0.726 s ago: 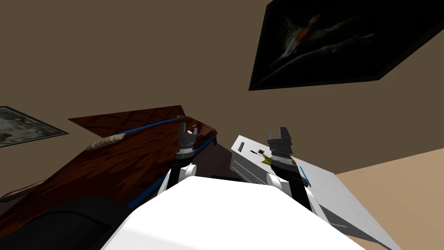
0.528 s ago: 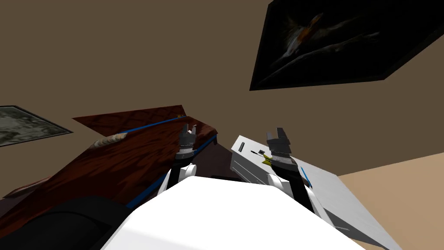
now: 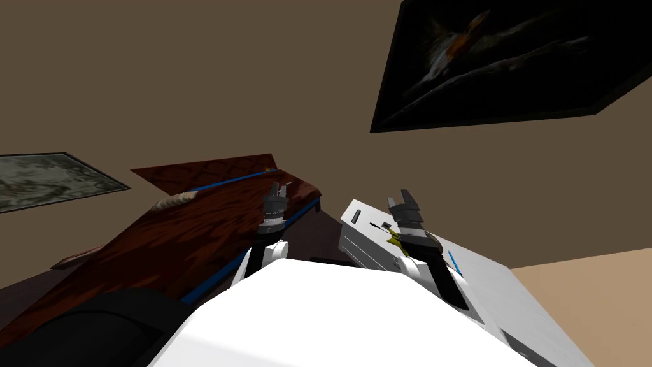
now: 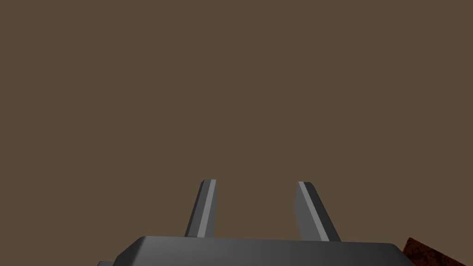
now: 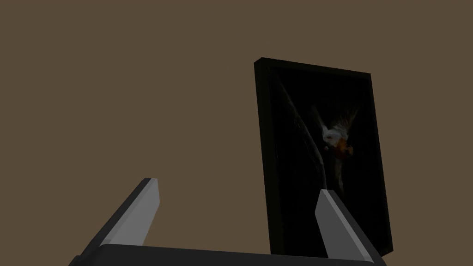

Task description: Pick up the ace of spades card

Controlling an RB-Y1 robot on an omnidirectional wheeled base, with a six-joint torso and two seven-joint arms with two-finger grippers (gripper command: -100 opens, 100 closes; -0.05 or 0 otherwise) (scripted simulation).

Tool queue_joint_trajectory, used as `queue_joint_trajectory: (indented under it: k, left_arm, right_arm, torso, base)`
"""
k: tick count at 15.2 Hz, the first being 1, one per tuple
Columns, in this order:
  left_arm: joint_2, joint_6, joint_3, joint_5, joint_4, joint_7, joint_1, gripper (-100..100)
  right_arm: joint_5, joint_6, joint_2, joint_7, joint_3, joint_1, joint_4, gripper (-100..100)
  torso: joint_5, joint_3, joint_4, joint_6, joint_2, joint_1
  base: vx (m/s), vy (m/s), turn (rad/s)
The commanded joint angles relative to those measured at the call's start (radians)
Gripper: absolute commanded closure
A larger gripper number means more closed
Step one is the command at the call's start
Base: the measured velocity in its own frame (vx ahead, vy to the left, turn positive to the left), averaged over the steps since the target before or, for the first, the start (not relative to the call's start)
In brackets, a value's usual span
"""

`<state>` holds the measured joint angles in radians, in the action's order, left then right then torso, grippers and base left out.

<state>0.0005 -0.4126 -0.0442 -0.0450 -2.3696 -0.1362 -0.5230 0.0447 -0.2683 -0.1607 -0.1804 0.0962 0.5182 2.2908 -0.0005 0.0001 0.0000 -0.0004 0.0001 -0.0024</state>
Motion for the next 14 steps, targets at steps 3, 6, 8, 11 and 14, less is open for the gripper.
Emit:
queue_joint_trajectory:
  k: [3, 6, 8, 11, 14]
  left_arm:
    - [0.000, 0.000, 0.000, 0.000, 0.000, 0.000, 0.000, 0]
    - [0.000, 0.000, 0.000, 0.000, 0.000, 0.000, 0.000, 0]
    - [0.000, 0.000, 0.000, 0.000, 0.000, 0.000, 0.000, 0]
    - [0.000, 0.000, 0.000, 0.000, 0.000, 0.000, 0.000, 0]
    - [0.000, 0.000, 0.000, 0.000, 0.000, 0.000, 0.000, 0]
  right_arm:
    - [-0.023, 0.062, -0.043, -0.084, 0.016, -0.009, -0.030, -100]
    - [-0.036, 0.100, -0.064, -0.132, 0.025, -0.015, -0.047, -100]
    - [-0.051, 0.141, -0.085, -0.183, 0.034, -0.022, -0.065, -100]
    - [-0.066, 0.185, -0.105, -0.237, 0.044, -0.029, -0.084, -100]
    - [-0.082, 0.230, -0.123, -0.290, 0.054, -0.036, -0.104, -100]
  torso:
    - [0.000, 0.000, 0.000, 0.000, 0.000, 0.000]
    - [0.000, 0.000, 0.000, 0.000, 0.000, 0.000]
    - [0.000, 0.000, 0.000, 0.000, 0.000, 0.000]
    - [0.000, 0.000, 0.000, 0.000, 0.000, 0.000]
    - [0.000, 0.000, 0.000, 0.000, 0.000, 0.000]
  base:
    - [-0.006, -0.026, 0.088]
    - [-0.005, -0.029, 0.093]
    - [-0.006, -0.023, 0.094]
    - [-0.008, -0.021, 0.083]
    - [-0.009, -0.025, 0.088]
